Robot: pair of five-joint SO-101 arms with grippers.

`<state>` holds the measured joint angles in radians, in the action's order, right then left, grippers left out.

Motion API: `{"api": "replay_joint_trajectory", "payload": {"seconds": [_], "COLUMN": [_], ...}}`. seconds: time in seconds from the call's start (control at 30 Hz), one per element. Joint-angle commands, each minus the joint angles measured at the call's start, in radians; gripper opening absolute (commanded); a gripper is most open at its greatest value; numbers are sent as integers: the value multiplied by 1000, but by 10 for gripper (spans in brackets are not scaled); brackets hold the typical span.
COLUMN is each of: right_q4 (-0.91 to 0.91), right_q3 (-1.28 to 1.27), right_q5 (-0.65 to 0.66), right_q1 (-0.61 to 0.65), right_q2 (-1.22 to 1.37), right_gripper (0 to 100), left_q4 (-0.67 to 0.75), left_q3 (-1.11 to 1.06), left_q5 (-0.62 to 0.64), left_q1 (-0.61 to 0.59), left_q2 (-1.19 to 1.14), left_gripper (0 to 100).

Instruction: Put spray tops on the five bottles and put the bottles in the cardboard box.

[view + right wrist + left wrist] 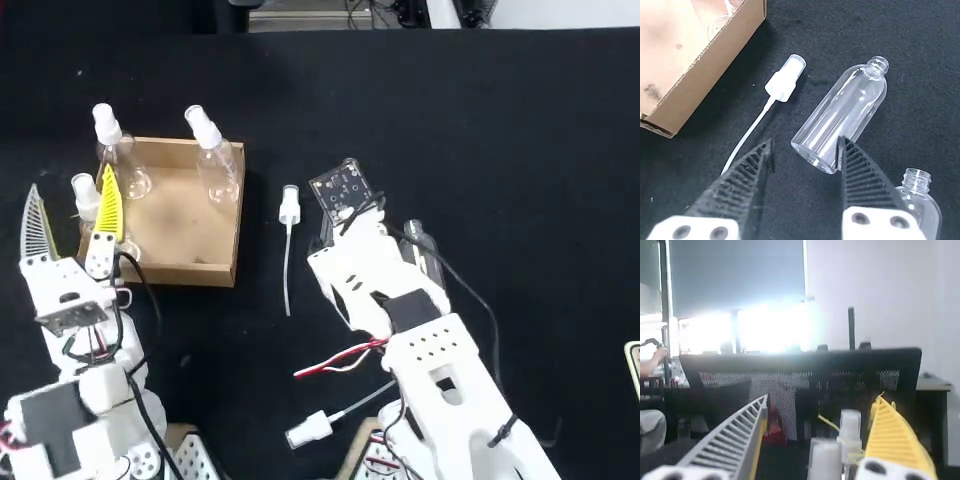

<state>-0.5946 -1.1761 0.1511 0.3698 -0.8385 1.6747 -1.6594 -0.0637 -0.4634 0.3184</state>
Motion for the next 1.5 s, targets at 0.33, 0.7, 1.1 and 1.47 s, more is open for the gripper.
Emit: {"api": "replay_joint_trajectory", "payload": {"seconds": [0.33,0.7,1.1,1.47], "right_q4": [21,21,28,26], "right_q3": [10,8,27,44], "right_q5": [2,-17,-206,-239], "right_q1": [-6,-11,-132,-195], "right_q2": [-15,-12,-12,-8], "right_gripper": [178,178,177,177], "left_q4": [-457,-1428,-1749,-2536], "left_q3": [-28,-38,19,463], "left_q5": [-69,-69,-60,238], "left_q1": [-5,-5,4,466], "left_q2": [629,1364,1508,1485], "left_gripper": [297,296,296,296]}}
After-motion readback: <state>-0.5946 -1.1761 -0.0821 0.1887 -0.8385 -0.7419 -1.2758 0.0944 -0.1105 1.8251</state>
